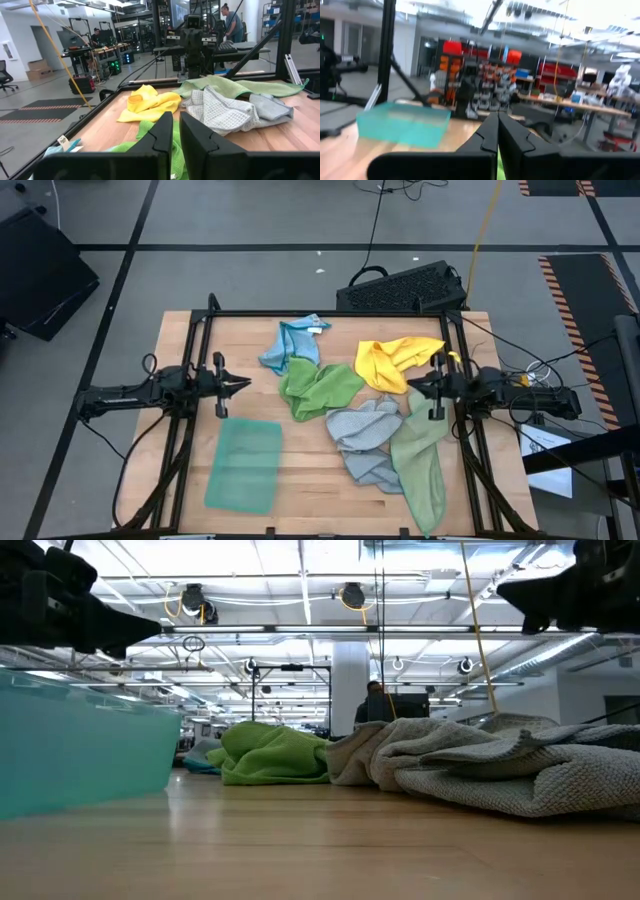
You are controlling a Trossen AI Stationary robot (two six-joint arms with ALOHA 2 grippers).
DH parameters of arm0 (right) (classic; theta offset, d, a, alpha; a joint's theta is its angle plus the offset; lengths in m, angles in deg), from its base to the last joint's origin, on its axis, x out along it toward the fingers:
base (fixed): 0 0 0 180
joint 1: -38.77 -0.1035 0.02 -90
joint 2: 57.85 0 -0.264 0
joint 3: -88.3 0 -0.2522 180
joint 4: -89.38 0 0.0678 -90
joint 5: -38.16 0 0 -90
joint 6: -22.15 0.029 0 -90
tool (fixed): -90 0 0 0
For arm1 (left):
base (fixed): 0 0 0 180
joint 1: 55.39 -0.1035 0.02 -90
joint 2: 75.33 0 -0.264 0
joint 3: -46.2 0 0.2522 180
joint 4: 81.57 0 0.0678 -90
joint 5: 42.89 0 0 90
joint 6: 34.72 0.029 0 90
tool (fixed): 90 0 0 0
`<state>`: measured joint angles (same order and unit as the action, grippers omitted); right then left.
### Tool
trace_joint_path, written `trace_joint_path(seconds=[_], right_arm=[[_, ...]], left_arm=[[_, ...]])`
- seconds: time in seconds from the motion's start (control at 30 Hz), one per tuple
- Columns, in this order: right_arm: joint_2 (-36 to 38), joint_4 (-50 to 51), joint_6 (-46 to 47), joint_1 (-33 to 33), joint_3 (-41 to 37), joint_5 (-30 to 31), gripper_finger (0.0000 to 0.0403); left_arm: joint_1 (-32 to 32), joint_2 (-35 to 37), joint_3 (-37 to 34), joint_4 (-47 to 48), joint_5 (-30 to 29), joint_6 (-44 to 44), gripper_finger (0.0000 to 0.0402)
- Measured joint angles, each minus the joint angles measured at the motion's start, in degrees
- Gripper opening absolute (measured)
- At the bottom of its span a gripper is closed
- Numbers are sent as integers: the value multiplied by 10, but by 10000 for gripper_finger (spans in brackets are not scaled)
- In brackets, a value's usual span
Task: Fold microfiber towels
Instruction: Fold the blue microfiber cloth
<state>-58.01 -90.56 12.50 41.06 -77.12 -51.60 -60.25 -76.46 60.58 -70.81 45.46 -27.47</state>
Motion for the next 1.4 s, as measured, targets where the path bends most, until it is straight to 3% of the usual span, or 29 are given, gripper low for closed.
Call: trace_joint_path(seconds=[0.13,0.23,0.3,0.47,0.63,0.77,1.07,1.4], right_arm=[[-2,-61,63,0,0,26,0],[-9,-106,218,0,0,152,0],[-17,-122,284,0,1,190,0],[-90,-111,293,-27,30,154,0],[-220,-118,293,-73,114,161,0],[-334,-112,266,-122,184,162,0],[-500,-119,253,-192,271,176,0],[-532,-129,250,-248,277,241,0]], left_arm=[[0,0,0,-2,0,0,37],[0,0,0,-4,0,0,37],[0,0,0,-6,0,0,37],[0,0,0,-45,0,-32,37],[0,0,3,-92,-19,-141,37],[4,-6,46,-83,-27,-216,36],[29,-127,304,114,-31,-210,6],[48,-310,615,248,-39,-162,2]])
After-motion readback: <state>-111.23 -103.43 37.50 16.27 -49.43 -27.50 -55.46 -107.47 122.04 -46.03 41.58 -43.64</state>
